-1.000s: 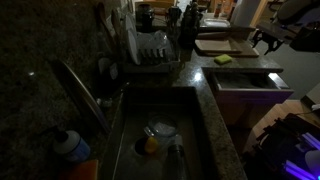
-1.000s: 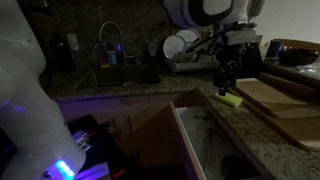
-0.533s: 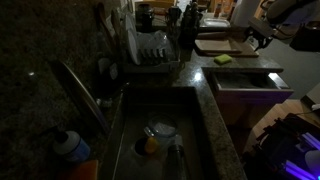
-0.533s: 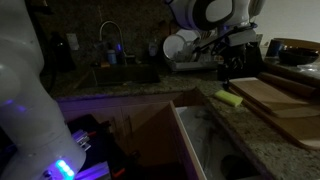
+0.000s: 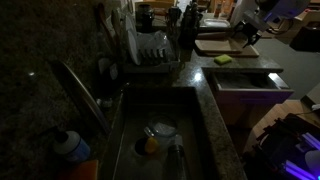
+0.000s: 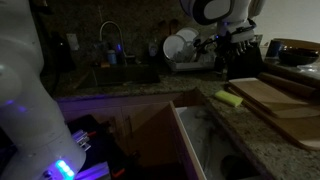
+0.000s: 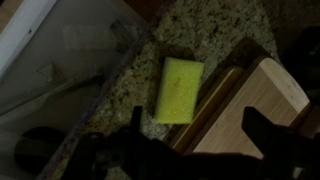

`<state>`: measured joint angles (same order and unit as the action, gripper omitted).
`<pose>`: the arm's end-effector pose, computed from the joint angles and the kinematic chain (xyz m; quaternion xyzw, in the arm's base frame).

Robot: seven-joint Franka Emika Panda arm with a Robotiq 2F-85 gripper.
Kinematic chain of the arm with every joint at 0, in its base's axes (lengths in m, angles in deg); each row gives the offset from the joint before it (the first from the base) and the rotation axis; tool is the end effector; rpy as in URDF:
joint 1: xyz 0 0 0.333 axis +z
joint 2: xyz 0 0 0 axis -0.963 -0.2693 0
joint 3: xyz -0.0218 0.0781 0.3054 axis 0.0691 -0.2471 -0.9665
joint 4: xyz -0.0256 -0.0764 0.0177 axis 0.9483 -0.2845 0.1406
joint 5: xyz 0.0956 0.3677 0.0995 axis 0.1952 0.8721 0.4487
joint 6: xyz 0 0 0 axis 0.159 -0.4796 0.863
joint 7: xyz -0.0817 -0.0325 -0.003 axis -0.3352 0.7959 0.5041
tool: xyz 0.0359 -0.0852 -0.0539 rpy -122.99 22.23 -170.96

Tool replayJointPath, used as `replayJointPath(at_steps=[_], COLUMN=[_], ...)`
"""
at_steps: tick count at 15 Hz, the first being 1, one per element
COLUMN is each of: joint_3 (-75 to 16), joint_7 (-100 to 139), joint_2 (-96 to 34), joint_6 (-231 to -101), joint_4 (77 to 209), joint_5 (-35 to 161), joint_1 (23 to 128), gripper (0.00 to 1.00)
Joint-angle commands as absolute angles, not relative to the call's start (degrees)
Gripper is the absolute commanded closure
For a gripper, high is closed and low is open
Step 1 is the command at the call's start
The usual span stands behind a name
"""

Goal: Put the sponge in the open drawer

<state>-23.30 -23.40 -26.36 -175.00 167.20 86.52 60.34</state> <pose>0.5576 -0.2466 0.3758 -0.7225 0.6690 -0.1123 0.1335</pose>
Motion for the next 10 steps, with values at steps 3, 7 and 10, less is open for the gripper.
replayJointPath(at_steps=[3, 7, 10], joint_3=[-19.53, -21.75, -21.05], joint_7=[-31.59, -27.99, -29.46], joint_2=[-35.29, -40.17, -43.78], joint_6=[-170.81, -172.23, -169.64], joint_4=[160.76, 156.49, 152.43], joint_5=[77.83, 81.29, 80.07], joint_1=[62.37, 61.99, 62.82], gripper=[0.0, 0.0, 0.0])
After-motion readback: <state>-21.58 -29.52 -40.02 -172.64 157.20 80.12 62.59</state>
